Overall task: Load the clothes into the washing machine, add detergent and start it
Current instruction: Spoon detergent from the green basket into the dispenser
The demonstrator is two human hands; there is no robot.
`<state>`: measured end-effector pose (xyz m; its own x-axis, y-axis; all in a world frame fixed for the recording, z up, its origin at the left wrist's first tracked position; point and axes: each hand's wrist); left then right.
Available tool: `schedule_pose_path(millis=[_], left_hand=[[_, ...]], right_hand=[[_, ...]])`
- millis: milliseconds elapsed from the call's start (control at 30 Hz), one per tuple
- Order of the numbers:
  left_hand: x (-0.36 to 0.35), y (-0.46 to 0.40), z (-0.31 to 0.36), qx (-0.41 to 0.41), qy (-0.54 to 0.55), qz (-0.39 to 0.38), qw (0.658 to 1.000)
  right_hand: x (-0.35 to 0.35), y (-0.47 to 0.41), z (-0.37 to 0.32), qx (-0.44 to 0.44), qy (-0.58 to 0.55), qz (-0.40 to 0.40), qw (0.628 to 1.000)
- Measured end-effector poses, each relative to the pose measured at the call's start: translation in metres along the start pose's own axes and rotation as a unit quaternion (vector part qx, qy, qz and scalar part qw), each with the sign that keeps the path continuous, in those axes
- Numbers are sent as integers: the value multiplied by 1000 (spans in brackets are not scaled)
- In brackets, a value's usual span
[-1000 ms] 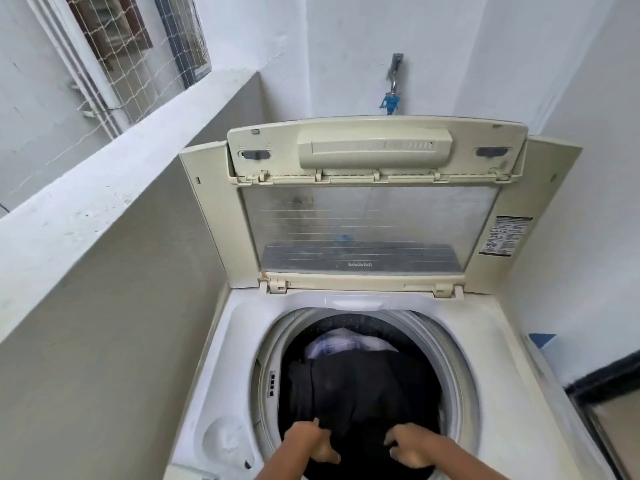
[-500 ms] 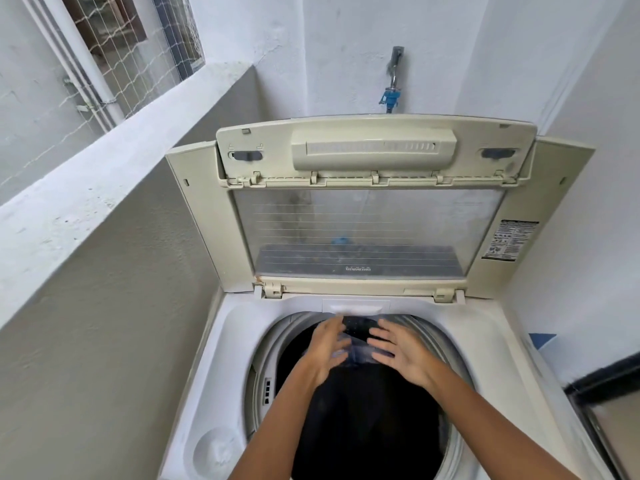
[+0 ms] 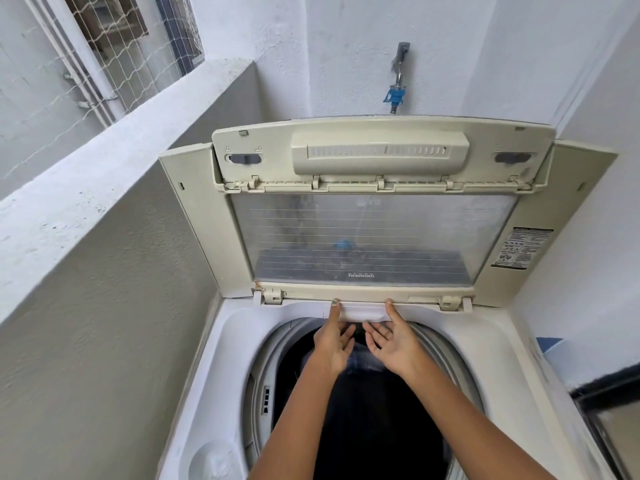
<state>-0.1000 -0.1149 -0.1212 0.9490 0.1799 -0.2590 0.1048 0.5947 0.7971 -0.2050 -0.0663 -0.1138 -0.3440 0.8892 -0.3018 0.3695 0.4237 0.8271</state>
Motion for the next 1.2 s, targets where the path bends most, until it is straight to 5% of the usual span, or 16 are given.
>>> schedule_pose_path(millis=[800,1200], left_hand=[[-6,-5,-11,-68,-59,72,993],[9,6,-23,-91,-68,62,992]], right_hand=[[7,-9,14,133,136,67,979],[27,-1,25,150,137,29,979]])
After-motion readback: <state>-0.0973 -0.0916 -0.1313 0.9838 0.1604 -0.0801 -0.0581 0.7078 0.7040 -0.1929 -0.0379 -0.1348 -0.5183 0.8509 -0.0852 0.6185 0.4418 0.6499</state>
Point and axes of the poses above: each hand's wrist, its own y-axis away from the middle knuckle, its own x-axis out of the back of the hand, z = x × y, and after that the axes turned 13 degrees about z, right-handed
